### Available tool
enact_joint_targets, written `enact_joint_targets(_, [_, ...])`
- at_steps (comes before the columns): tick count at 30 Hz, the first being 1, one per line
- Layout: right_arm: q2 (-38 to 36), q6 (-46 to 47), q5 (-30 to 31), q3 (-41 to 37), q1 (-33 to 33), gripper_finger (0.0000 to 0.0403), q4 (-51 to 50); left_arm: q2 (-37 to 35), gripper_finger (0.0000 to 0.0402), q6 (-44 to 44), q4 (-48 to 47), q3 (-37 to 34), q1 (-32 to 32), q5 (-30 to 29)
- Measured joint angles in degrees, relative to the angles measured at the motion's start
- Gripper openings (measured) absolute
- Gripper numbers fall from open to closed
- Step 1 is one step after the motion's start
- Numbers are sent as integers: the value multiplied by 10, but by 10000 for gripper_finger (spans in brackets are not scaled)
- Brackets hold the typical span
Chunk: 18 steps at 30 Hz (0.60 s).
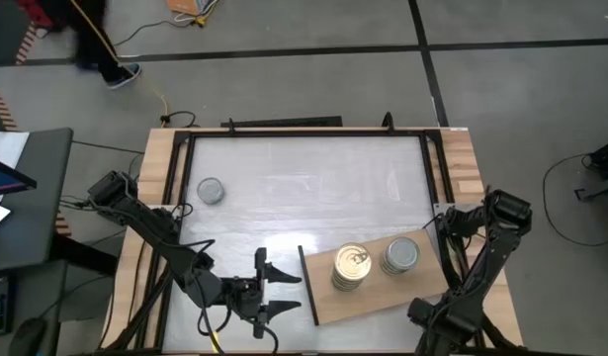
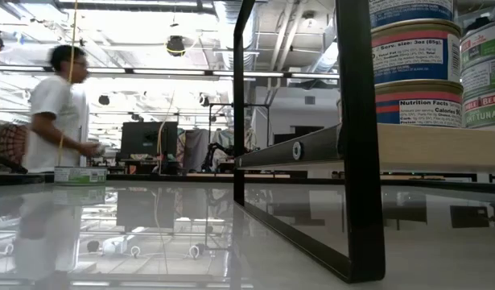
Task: Stack canned seafood by type on shelf
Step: Stack the green tuna can on top of the green tuna can on the shelf
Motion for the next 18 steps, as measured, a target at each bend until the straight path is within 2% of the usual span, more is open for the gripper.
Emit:
enact_joint_targets(3, [-21, -12, 1, 7, 0, 160, 0, 0, 228, 9, 8, 0, 0, -1])
enact_joint_targets(6, [-51, -13, 31, 9, 0, 160, -4, 0, 228, 11, 8, 0, 0, -5])
enact_joint_targets(13, [-150, -33, 187, 10, -1, 162, -3, 0, 228, 11, 6, 0, 0, -7])
enact_joint_targets(18, [-224, -85, 291, 10, -4, 164, -18, 0, 228, 18, -14, 0, 0, -13])
